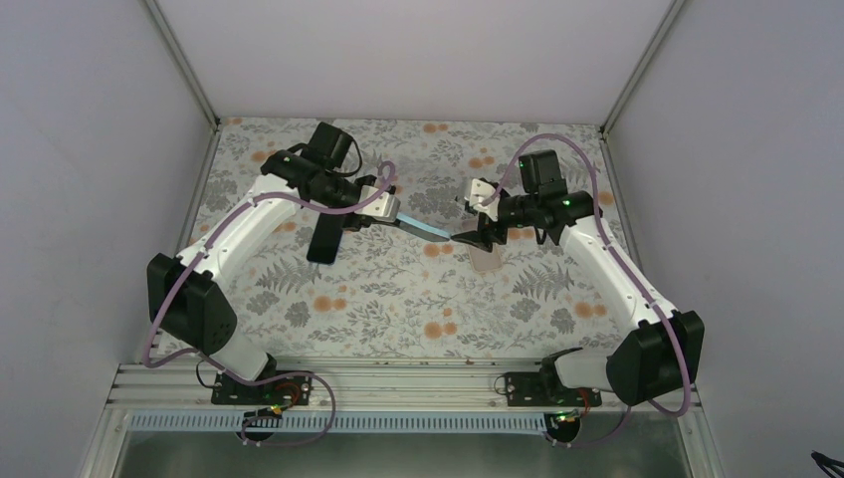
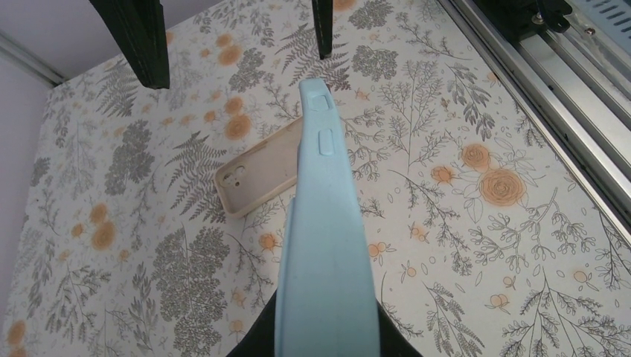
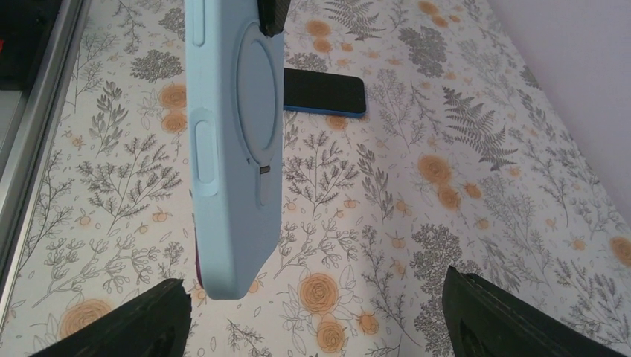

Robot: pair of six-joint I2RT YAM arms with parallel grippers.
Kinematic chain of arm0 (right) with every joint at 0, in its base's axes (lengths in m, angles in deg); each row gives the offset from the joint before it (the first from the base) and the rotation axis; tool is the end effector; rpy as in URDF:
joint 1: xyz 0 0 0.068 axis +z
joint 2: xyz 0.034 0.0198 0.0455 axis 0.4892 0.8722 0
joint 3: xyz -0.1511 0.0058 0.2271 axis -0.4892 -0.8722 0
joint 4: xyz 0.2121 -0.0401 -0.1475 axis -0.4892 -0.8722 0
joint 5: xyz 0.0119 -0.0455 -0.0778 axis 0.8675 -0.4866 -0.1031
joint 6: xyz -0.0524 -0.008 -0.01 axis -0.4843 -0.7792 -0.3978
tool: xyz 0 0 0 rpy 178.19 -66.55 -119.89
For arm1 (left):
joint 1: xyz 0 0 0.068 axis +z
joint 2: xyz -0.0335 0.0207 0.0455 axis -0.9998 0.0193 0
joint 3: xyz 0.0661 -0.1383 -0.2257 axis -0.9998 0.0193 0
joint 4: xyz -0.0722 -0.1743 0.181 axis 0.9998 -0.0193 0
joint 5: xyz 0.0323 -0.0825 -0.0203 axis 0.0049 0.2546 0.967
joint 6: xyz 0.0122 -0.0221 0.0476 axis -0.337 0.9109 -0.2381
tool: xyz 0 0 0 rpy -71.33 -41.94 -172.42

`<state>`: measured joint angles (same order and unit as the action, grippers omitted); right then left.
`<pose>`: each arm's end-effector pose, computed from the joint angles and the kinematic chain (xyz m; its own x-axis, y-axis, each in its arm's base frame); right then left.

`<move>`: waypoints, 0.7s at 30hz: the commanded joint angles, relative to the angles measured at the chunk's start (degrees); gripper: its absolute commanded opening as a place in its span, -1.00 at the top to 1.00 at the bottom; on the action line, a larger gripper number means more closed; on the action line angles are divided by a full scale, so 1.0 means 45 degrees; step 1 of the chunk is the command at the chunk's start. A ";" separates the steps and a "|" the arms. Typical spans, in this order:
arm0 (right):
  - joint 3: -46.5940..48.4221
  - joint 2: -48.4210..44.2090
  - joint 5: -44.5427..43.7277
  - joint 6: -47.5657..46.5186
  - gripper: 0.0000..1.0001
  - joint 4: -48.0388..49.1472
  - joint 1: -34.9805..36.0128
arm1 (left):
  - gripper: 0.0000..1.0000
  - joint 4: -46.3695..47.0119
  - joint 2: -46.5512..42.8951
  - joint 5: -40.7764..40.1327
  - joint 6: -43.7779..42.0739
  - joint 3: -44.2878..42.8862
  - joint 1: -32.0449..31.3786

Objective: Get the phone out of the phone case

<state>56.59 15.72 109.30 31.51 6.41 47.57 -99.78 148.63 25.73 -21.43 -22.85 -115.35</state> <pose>0.2481 0.1074 0.3158 0.0927 -0.5844 -0.8062 -0.9647 0.1477 -0.2179 0.2731 -0.1647 0.3287 0.3780 0.5483 -0.7460 0.9256 -0.2394 0.2930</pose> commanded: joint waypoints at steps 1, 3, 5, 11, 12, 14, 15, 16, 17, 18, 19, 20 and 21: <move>0.0147 -0.0056 0.0190 -0.0353 -0.73 -0.0414 -0.0040 | 0.95 0.0389 -0.0176 0.0618 -0.0210 -0.0413 0.0031; 0.0010 -0.0041 0.0208 -0.0334 -0.72 -0.0336 -0.0039 | 0.95 0.0406 -0.0179 0.0695 -0.0123 -0.0475 0.0044; -0.0028 0.0095 0.0284 -0.0350 -0.72 -0.0367 -0.0035 | 0.95 0.0453 -0.0174 0.0684 -0.0069 -0.0512 0.0040; -0.0071 0.0358 0.0433 -0.0316 -0.70 -0.0197 -0.0011 | 0.95 0.0428 -0.0179 0.0701 -0.0037 -0.0597 0.0021; -0.0081 0.0426 0.0434 -0.0314 -0.70 -0.0169 -0.0019 | 0.95 0.0431 -0.0171 0.0728 -0.0027 -0.0631 0.0020; -0.0095 0.0529 0.0453 -0.0314 -0.70 -0.0106 -0.0020 | 0.95 0.0454 -0.0168 0.0741 0.0046 -0.0701 0.0020; -0.0077 0.0602 0.0436 -0.0314 -0.69 -0.0072 -0.0013 | 0.95 0.0427 -0.0158 0.0758 0.0028 -0.0739 0.0018; -0.0050 0.0657 0.0429 -0.0314 -0.69 -0.0075 -0.0012 | 0.95 0.0360 -0.0137 0.0775 -0.0023 -0.0788 0.0020; -0.0037 0.0666 0.0389 -0.0331 -0.68 -0.0056 -0.0012 | 0.95 0.0301 -0.0117 0.0765 -0.0027 -0.0794 0.0010; -0.0045 0.0665 0.0348 -0.0323 -0.68 -0.0029 -0.0009 | 0.95 0.0252 -0.0102 0.0763 -0.0040 -0.0802 0.0014; -0.0051 0.0644 0.0294 -0.0298 -0.68 0.0028 -0.0019 | 0.95 0.0172 -0.0093 0.0761 -0.0076 -0.0797 0.0002; -0.0047 0.0633 0.0265 -0.0277 -0.68 0.0082 -0.0020 | 0.95 0.0140 -0.0104 0.0760 -0.0100 -0.0803 0.0001; -0.0056 0.0624 0.0242 -0.0265 -0.68 0.0118 -0.0020 | 0.95 0.0107 -0.0128 0.0760 -0.0127 -0.0764 0.0001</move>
<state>56.56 18.74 109.39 30.75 5.32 47.59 -99.83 148.63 25.78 -21.04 -24.18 -115.37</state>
